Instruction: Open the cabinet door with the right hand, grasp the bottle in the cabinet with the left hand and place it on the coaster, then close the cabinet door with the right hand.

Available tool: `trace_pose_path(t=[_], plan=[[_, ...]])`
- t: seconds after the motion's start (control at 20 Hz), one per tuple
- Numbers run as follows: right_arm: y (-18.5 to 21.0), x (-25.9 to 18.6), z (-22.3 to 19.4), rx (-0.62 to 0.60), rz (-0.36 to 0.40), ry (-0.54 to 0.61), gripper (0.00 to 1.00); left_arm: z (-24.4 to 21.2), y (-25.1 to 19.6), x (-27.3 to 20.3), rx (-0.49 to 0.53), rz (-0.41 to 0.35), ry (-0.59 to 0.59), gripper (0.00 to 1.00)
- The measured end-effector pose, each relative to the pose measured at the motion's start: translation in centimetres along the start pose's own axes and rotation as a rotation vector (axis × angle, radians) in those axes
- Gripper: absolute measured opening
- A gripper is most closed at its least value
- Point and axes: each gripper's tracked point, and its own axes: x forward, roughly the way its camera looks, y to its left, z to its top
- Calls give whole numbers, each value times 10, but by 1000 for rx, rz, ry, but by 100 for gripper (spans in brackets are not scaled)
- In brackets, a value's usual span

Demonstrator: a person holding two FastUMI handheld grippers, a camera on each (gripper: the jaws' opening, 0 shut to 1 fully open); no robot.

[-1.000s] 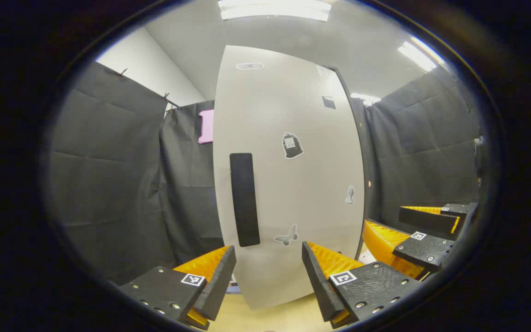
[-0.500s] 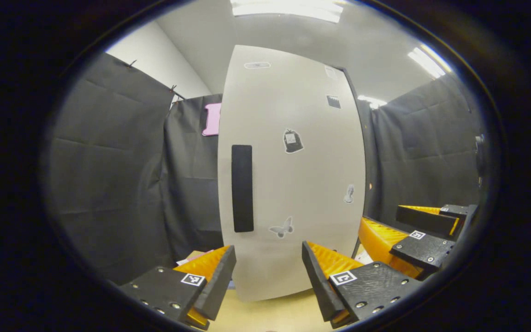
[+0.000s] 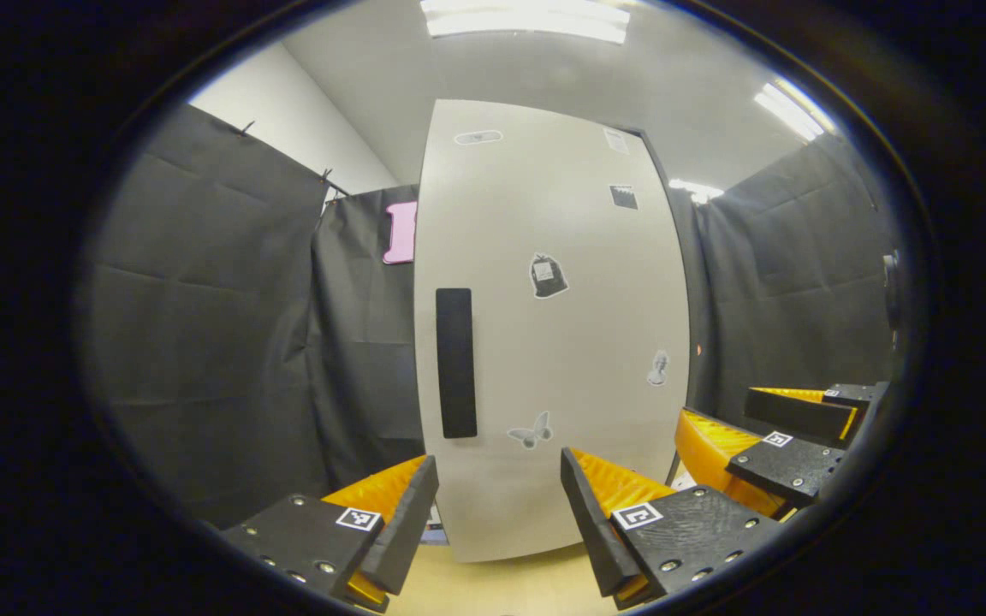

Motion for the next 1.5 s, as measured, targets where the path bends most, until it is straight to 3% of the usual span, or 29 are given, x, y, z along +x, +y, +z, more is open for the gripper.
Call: trace_pose_path(t=[0.05,0.6,1.5], plan=[[-1,0,-1,-2,-2,6,94,1,0,1,5,1,-4,82],[7,-4,10,-36,16,-38,93,3,9,6,-10,14,-15,86],[5,6,-2,-44,33,5,93,4,10,8,-9,22,-29,82]])
